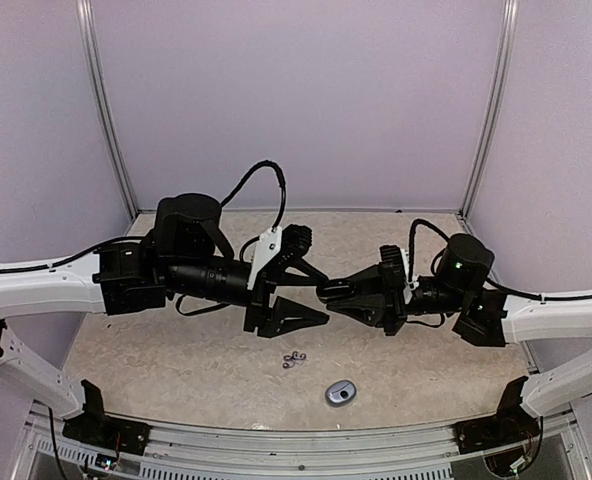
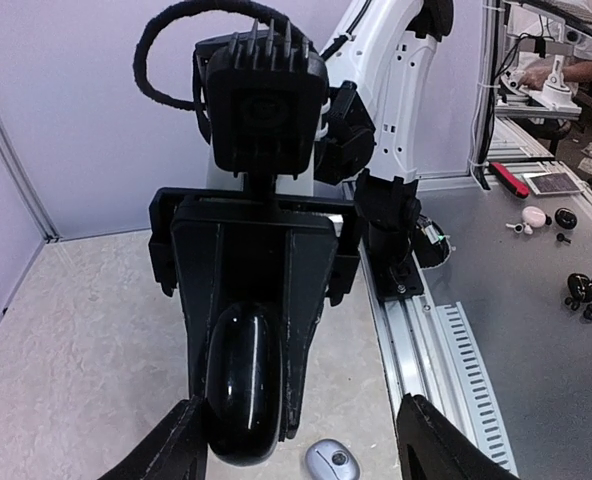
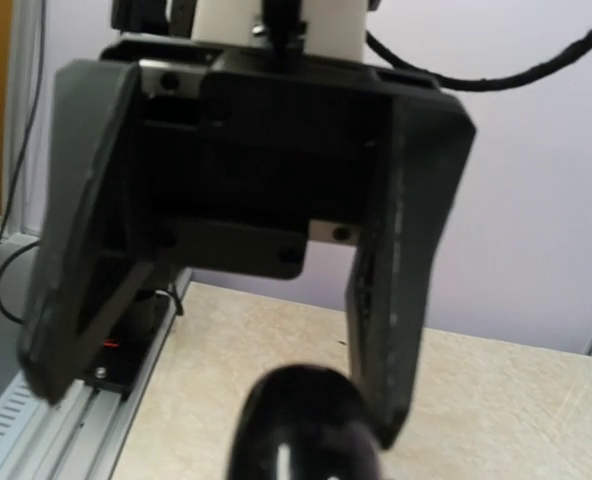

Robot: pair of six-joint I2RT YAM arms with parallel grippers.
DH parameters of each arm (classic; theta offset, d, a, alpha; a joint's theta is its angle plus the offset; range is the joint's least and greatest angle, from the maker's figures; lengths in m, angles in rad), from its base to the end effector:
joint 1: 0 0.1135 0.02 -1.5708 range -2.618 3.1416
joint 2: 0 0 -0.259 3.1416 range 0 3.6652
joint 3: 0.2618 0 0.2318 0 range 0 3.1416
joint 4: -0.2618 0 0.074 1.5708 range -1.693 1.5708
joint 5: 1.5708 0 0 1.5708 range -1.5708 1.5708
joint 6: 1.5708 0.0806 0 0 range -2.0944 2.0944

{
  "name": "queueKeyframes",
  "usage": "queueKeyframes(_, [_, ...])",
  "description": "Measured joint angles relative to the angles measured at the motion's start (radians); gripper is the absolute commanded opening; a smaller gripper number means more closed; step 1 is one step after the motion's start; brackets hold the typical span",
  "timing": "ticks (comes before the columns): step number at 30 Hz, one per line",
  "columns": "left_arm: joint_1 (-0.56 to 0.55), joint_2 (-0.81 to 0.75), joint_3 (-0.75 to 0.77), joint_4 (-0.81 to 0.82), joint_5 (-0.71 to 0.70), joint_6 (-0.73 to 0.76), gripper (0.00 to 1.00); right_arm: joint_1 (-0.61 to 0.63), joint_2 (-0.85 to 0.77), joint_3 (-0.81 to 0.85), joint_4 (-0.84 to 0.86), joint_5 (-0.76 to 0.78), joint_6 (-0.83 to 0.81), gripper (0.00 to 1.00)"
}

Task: Insert the wireless bluetooth earbuds into the charging case
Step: Close the charging case with the earbuds inside, then place the charging case with the earbuds at the center of the board.

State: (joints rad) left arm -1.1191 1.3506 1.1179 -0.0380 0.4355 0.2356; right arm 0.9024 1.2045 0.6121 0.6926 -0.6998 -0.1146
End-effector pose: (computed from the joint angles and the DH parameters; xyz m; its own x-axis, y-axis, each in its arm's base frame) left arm 0.1164 -0.3179 0.3337 0.1183 0.2409 -0.9633 0.9930 -0.0270 0.1152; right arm 0.1337 0.2531 0.2936 0.1756 0.0813 -0.9811 -0.9839 -0.0197 -0.1778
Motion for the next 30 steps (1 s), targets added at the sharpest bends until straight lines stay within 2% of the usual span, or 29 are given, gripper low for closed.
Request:
queueKeyframes(7, [-0.034,0.000,0.000,-0.001,-0.062,0.035,0.63,0.005,-0.006,0.000,-0.002,-0.004,0.005,0.00])
queueKeyframes(10, [-0.041,-0.002,0.000,0.000,-0.090,0.039,0.66,0.005,-0.006,0.000,-0.002,0.005,0.011,0.00])
queueKeyframes(12, [-0.045,-0.007,-0.005,0.010,-0.118,0.036,0.72,0.005,-0.006,0.000,-0.003,0.018,0.024,0.00])
queueKeyframes(14, [-0.044,-0.025,-0.023,0.033,-0.155,0.024,0.97,0.000,-0.006,0.000,-0.008,0.040,0.047,0.00])
queueKeyframes(15, [-0.044,-0.037,-0.033,0.049,-0.177,0.016,0.99,-0.005,-0.006,0.000,-0.015,0.051,0.061,0.00])
queueKeyframes(19, [-0.016,-0.104,-0.090,0.126,-0.274,-0.043,0.99,-0.059,0.003,0.037,-0.095,0.089,0.124,0.00])
queueKeyframes(24, [0.074,-0.159,-0.125,0.232,-0.365,-0.175,0.99,-0.165,0.061,0.143,-0.198,0.128,0.188,0.00])
queueKeyframes(30, [0.206,-0.159,-0.139,0.313,-0.463,-0.363,0.99,-0.294,0.229,0.267,-0.307,0.128,0.269,0.00])
